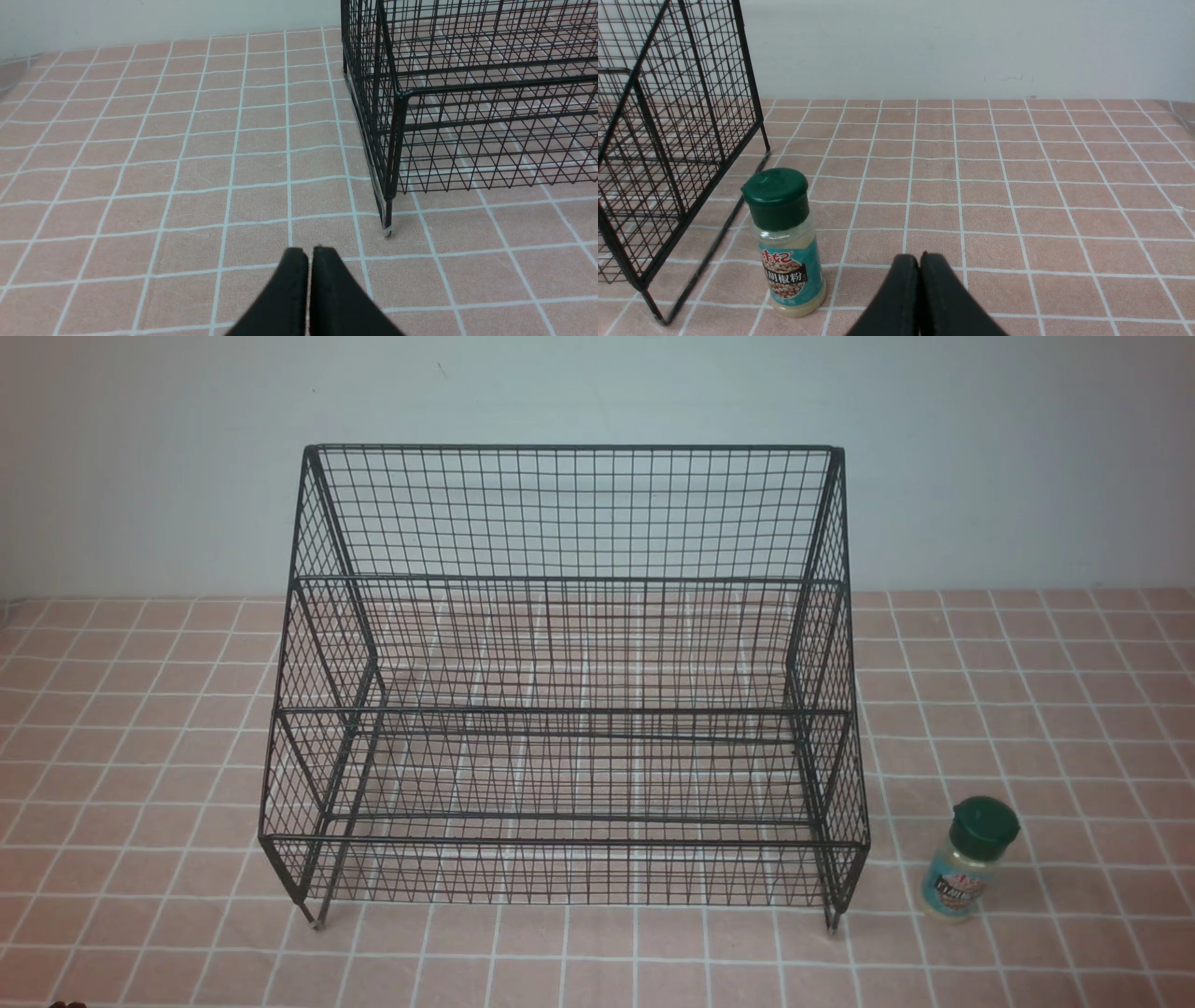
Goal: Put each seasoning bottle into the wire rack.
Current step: Use the right arm to grab the condiment bottle closest to it
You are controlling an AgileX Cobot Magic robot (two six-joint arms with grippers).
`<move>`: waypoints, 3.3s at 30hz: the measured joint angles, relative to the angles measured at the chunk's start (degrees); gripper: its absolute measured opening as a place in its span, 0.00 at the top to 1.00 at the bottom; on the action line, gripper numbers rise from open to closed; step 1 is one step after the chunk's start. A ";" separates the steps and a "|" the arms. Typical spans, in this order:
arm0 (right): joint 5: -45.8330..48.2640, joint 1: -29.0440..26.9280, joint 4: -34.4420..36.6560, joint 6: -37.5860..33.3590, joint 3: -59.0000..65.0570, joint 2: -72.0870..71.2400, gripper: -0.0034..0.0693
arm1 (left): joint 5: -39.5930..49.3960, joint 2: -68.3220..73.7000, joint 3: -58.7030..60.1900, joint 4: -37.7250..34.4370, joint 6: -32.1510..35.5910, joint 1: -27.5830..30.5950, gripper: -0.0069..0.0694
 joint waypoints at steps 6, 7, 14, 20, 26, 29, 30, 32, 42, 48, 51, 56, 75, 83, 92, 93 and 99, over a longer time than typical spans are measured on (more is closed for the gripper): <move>-5.91 0.00 5.64 1.20 0.38 0.00 0.97 | 0.00 0.00 0.00 0.00 0.00 0.00 0.92; -9.37 0.00 8.17 1.83 0.38 0.00 0.97 | 0.00 0.00 0.00 0.00 0.00 0.00 0.92; -23.54 0.00 16.03 4.04 0.38 0.00 0.97 | 0.00 0.00 0.00 0.00 0.00 0.00 0.92; -24.86 0.00 16.31 2.08 0.38 0.00 0.97 | 0.00 0.00 0.00 0.00 0.00 0.00 0.92; -33.78 0.00 19.99 6.73 0.38 0.00 0.97 | 0.00 0.00 0.00 0.00 0.00 0.00 0.92; -36.43 0.00 19.46 8.48 -1.30 0.21 0.97 | 0.00 0.00 0.00 0.00 0.00 0.00 0.92; -36.43 0.00 18.44 8.66 -3.02 1.03 0.97 | 0.00 0.00 0.00 0.00 0.00 0.00 0.92; -36.22 0.00 16.19 8.78 -6.51 3.10 0.97 | 0.00 0.00 0.00 0.00 0.00 0.00 0.92; -31.80 0.00 -6.16 12.78 -19.50 29.97 0.97 | 0.00 0.00 0.00 0.00 0.00 0.00 0.92; -38.51 0.00 -19.91 21.13 -19.71 46.77 0.93 | 0.00 0.00 0.00 0.00 0.00 0.00 0.92; -39.28 0.00 -25.65 25.83 -19.71 52.23 0.88 | 0.00 0.00 0.00 0.00 0.00 0.00 0.92; -40.89 0.00 -30.07 29.36 -19.77 59.01 0.71 | 0.00 0.00 0.00 0.00 0.00 0.00 0.92; -44.63 0.00 -25.00 20.86 -19.91 76.81 0.10 | 0.00 0.00 0.00 0.00 0.00 0.00 0.92; -47.27 0.00 -20.66 18.45 -20.28 83.15 0.10 | 0.00 0.00 0.00 0.00 0.00 0.00 0.92; -52.11 0.00 -19.17 16.85 -20.35 88.23 0.18 | 0.00 0.00 0.00 0.00 0.00 0.00 0.92; -52.27 0.00 -18.97 16.63 -20.35 88.69 0.23 | 0.00 0.00 0.00 0.00 0.00 0.00 0.92; -52.52 0.00 -18.68 16.37 -20.35 89.01 0.47 | 0.00 0.00 0.00 0.00 0.00 0.00 0.92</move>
